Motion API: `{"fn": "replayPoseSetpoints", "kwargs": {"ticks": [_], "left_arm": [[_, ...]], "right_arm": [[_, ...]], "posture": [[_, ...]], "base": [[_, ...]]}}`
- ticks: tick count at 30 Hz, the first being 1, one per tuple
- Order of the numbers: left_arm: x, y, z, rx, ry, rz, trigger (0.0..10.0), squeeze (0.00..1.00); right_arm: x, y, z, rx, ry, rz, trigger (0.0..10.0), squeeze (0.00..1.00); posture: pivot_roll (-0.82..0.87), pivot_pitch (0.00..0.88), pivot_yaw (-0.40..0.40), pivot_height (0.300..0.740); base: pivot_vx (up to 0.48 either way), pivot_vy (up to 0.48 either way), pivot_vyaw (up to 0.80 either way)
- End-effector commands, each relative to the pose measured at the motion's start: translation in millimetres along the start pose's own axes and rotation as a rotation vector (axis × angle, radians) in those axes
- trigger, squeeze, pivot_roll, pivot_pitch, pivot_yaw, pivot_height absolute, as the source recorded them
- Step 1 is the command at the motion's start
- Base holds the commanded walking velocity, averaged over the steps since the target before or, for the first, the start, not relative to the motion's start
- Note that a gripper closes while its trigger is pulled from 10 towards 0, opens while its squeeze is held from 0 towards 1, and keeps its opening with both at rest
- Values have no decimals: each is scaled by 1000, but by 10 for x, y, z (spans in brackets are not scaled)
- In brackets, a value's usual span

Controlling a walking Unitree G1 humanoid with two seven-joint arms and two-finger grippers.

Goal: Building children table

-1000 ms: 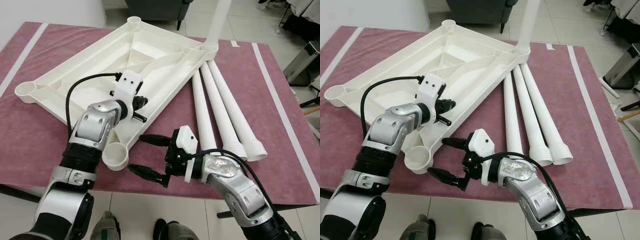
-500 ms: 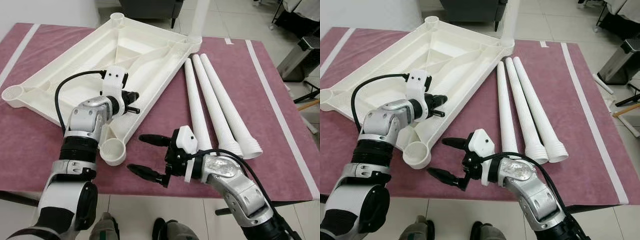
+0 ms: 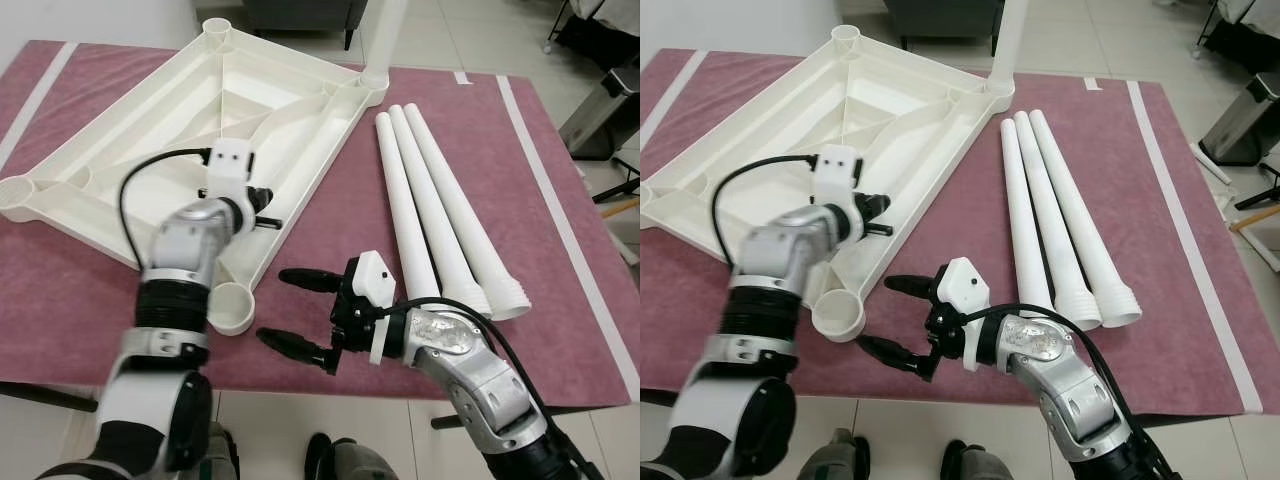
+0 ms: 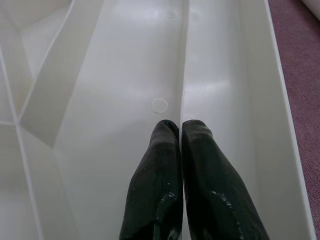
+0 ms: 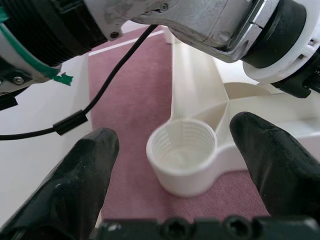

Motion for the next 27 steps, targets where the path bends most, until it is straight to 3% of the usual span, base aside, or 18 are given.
{"fn": "replayPoseSetpoints", "kwargs": {"ticks": [1, 5, 8, 9, 10, 11, 13, 17, 18, 19, 21, 22, 23, 24, 27], "left_arm": [[16, -111, 59, -38, 90, 30, 10000, 1000], [18, -123, 67, -124, 89, 20, 10000, 1000], [23, -114, 68, -140, 83, 11, 10000, 1000], [74, -6, 50, -181, 37, -73, 10000, 0], [158, 101, 17, -226, -30, -159, 10000, 0], [158, 101, 17, -226, -30, -159, 10000, 0], [375, 261, -49, -312, -148, -299, 10000, 0], [529, 307, -71, -365, -223, -348, 10000, 0], [625, 318, -52, -404, -268, -358, 10000, 0], [625, 318, -52, -404, -268, -358, 10000, 0], [844, 260, 15, -533, -396, -328, 10000, 0], [844, 260, 15, -533, -396, -328, 10000, 0], [940, 175, 51, -615, -467, -281, 10000, 0], [940, 175, 51, -615, -467, -281, 10000, 0], [1180, -134, 213, -817, -669, -88, 10000, 0]], "right_arm": [[1, -21, 19, 1, 7, 8, 10000, 0], [0, -19, 16, 2, 4, 7, 10000, 0], [1, -19, 16, 2, 4, 8, 10000, 0], [5, -21, 18, 3, 3, 9, 10000, 0], [10, -23, 18, 5, 2, 12, 10000, 0], [10, -23, 18, 5, 2, 12, 10000, 0], [25, -31, 12, 11, -2, 19, 10000, 0], [38, -38, 4, 15, -5, 24, 10000, 0], [47, -46, -8, 19, -9, 29, 10000, 0], [47, -46, -8, 19, -9, 29, 10000, 0], [70, -58, -100, 41, -49, 45, 10000, 0], [70, -58, -100, 41, -49, 45, 10000, 0], [85, -62, -177, 57, -89, 55, 10000, 0], [85, -62, -177, 57, -89, 55, 10000, 0], [149, -59, -494, 82, -289, 72, 10000, 0]], "posture": [[156, 183, -10, 740], [156, 182, -8, 740], [156, 183, -9, 740], [153, 181, -10, 740], [152, 182, -10, 740], [152, 182, -10, 740], [152, 182, -15, 740], [154, 182, -17, 740], [156, 184, -21, 740], [156, 184, -21, 740], [155, 186, -27, 740], [155, 186, -27, 740], [156, 186, -32, 740], [156, 186, -32, 740], [152, 187, -48, 740]], "base": [[0, 0, 0], [0, 0, 0], [0, 0, 0], [0, 0, 0], [0, 0, 0], [0, 0, 0], [0, 0, 0], [0, 0, 0], [0, 0, 0], [0, 0, 0], [0, 0, 0], [0, 0, 0], [0, 0, 0], [0, 0, 0], [0, 0, 0]]}}
Point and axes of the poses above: a point about 5 cm out from each wrist's last joint towards the gripper, its own x axis pointing back from the gripper into the wrist, its own y axis along the axis of the wrist's last joint, z = x × y, the point moved 2 cm from there along -x, pointing out of the wrist towards the gripper, and after that the axes turned 5 degrees about x, right-handed, at the moved point
